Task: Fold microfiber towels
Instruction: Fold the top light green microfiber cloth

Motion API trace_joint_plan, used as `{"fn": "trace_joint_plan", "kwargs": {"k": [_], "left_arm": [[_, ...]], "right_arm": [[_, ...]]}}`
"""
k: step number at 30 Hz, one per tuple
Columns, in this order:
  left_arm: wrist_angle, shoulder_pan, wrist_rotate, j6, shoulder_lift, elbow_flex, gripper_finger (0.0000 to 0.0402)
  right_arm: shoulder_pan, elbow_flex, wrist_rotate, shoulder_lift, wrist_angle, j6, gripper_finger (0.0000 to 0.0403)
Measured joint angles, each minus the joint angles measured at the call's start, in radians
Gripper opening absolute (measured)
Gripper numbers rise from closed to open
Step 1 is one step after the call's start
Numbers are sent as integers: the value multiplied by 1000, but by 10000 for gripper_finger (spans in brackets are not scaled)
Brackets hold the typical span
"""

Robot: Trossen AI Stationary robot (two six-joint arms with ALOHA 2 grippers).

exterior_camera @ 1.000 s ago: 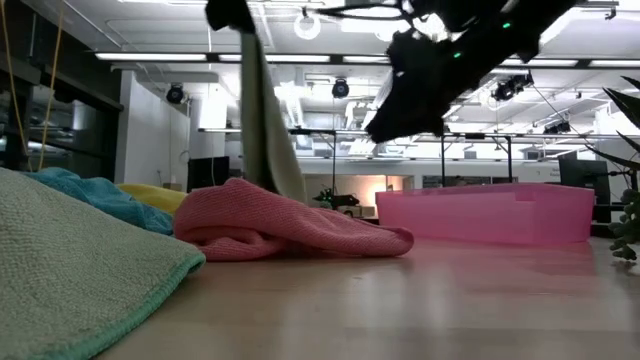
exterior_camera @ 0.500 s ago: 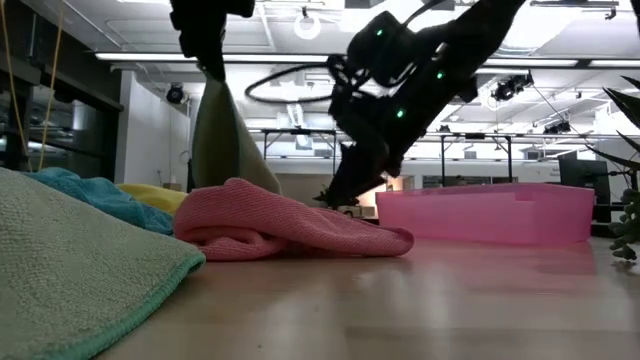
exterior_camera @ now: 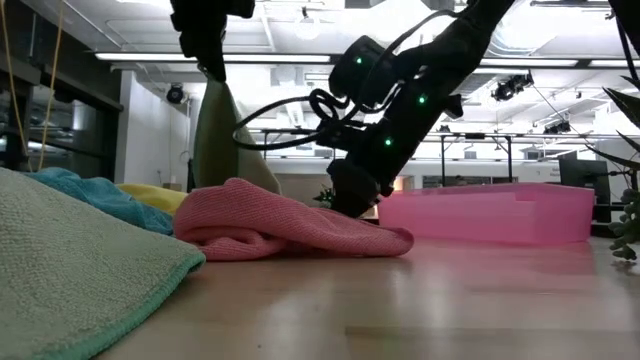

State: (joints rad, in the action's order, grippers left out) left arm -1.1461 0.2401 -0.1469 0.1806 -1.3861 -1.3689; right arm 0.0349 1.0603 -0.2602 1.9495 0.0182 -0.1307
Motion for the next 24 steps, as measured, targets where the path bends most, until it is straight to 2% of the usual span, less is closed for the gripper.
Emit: {"fn": "trace_joint_plan", "kwargs": {"k": [4,12,15,18,24], "left_arm": [[0,0,1,0,0,0,0],[0,0,2,3,0,0,0],[0,0,4,2,0,0,0],[-8,2,10,-1,0,-8,0],[-11,35,0,-53,26,-65,0]], "right_arm": [[3,0,-66,0,0,1,128],[12,-1,-75,14,2,-27,124],[16,-1,-71,14,5,-60,88],[28,-1,-32,-11,31,-86,19],[86,-2,-9,-170,81,-83,3]]}}
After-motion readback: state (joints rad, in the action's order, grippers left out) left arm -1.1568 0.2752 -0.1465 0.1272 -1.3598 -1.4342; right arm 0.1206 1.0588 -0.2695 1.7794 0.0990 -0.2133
